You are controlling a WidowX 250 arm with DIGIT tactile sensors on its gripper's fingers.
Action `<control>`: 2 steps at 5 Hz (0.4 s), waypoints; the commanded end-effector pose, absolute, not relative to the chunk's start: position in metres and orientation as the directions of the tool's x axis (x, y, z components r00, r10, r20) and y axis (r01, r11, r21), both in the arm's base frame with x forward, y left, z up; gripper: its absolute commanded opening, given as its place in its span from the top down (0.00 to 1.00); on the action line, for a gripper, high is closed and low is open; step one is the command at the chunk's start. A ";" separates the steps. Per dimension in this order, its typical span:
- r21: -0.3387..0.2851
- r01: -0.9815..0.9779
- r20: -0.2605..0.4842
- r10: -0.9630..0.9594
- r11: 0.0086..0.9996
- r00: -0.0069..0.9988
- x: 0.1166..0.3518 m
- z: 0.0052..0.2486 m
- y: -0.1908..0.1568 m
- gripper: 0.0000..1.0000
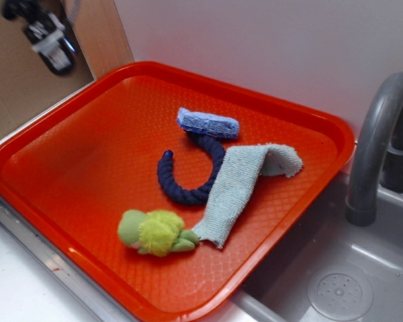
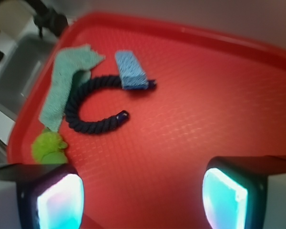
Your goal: Grab the blue sponge.
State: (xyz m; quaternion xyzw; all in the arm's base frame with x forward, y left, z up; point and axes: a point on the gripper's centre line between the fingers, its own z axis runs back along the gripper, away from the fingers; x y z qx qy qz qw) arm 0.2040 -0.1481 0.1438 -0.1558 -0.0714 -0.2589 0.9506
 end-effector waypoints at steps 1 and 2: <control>-0.256 0.522 0.188 -0.487 0.814 0.853 0.237 0.117 -0.183 0.00; -0.276 0.509 0.175 -0.478 0.815 0.861 0.252 0.106 -0.186 0.00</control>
